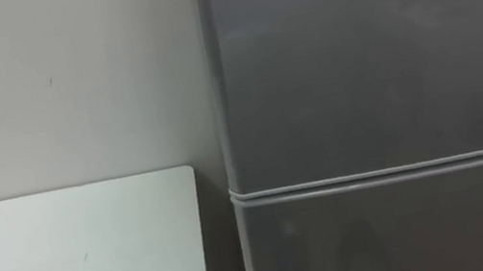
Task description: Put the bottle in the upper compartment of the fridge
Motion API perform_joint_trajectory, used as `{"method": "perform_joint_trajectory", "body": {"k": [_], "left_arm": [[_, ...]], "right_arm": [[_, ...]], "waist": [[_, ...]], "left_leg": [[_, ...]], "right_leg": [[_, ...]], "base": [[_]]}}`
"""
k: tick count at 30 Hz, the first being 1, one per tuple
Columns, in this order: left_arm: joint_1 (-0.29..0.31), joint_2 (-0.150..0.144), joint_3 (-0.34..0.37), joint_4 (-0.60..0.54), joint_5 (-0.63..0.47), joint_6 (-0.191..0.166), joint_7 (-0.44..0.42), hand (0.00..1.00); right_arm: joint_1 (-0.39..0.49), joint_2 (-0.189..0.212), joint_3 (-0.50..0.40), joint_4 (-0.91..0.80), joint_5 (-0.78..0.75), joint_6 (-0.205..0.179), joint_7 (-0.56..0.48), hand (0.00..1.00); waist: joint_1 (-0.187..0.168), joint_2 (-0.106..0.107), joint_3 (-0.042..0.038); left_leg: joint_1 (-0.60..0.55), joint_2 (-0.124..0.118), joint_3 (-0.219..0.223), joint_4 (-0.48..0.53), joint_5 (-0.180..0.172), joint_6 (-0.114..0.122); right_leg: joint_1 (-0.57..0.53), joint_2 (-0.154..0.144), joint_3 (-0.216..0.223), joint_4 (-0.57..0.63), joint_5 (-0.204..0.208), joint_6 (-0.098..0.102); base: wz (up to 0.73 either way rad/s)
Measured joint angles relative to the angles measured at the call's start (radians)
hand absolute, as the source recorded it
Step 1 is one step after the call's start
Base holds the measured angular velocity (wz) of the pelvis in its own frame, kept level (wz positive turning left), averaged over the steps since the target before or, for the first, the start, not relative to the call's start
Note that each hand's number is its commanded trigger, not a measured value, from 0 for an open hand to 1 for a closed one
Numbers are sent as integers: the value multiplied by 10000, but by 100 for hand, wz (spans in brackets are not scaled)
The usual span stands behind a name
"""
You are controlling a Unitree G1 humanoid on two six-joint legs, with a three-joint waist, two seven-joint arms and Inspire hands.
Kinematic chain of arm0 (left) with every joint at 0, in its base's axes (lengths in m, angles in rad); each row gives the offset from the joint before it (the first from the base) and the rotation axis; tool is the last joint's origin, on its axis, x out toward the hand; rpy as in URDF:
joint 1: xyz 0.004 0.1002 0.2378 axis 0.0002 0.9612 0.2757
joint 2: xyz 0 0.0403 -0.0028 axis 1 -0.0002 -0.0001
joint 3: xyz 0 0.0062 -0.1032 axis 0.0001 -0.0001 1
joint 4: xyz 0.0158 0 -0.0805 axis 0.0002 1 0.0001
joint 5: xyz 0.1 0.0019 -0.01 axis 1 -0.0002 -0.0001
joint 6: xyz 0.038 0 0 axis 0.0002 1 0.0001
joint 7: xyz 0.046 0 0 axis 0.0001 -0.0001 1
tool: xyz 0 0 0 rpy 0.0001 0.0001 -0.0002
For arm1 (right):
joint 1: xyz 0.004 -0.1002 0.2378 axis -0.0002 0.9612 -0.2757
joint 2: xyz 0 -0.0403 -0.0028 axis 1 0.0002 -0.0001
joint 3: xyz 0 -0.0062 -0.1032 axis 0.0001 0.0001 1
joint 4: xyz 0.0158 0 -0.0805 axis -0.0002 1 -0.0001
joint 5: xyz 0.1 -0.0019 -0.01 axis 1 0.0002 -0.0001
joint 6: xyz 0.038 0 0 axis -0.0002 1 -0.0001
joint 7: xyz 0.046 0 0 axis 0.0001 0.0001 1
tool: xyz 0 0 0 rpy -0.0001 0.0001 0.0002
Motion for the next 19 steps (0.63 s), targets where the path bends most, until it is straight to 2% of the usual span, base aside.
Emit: {"method": "perform_joint_trajectory", "body": {"k": [7, 12, 14, 19], "left_arm": [[-311, -96, -791, 19, 4, -15, 148, 0], [-497, -100, -983, -8, 0, -201, 148, 0], [-561, -103, -985, -15, 0, -261, 148, 0], [-636, -103, -987, -15, -2, -431, 149, 0]], "right_arm": [[-476, 129, 1377, -33, -1144, -23, 1324, 0], [-553, 126, 1481, -31, -1321, -118, 1688, 0], [-586, 126, 1504, -32, -1321, -142, 1850, 0], [-602, 125, 1587, -32, -1325, -264, 1993, 0]], "waist": [[53, 85, 25], [47, 79, 71], [37, 76, 118], [38, 45, 139]], "left_leg": [[-119, -3, -62, 101, -48, -7], [-194, -26, -145, 148, -51, -13], [-205, -28, -149, 138, -58, -16], [-368, -40, -176, 150, -59, -14]], "right_leg": [[67, 6, -126, -98, 1, 1], [56, 6, -226, -115, 1, 0], [46, 8, -234, -122, 1, 1], [-96, 3, -288, -122, 1, 1]], "base": [[7], [4], [0], [0]]}}
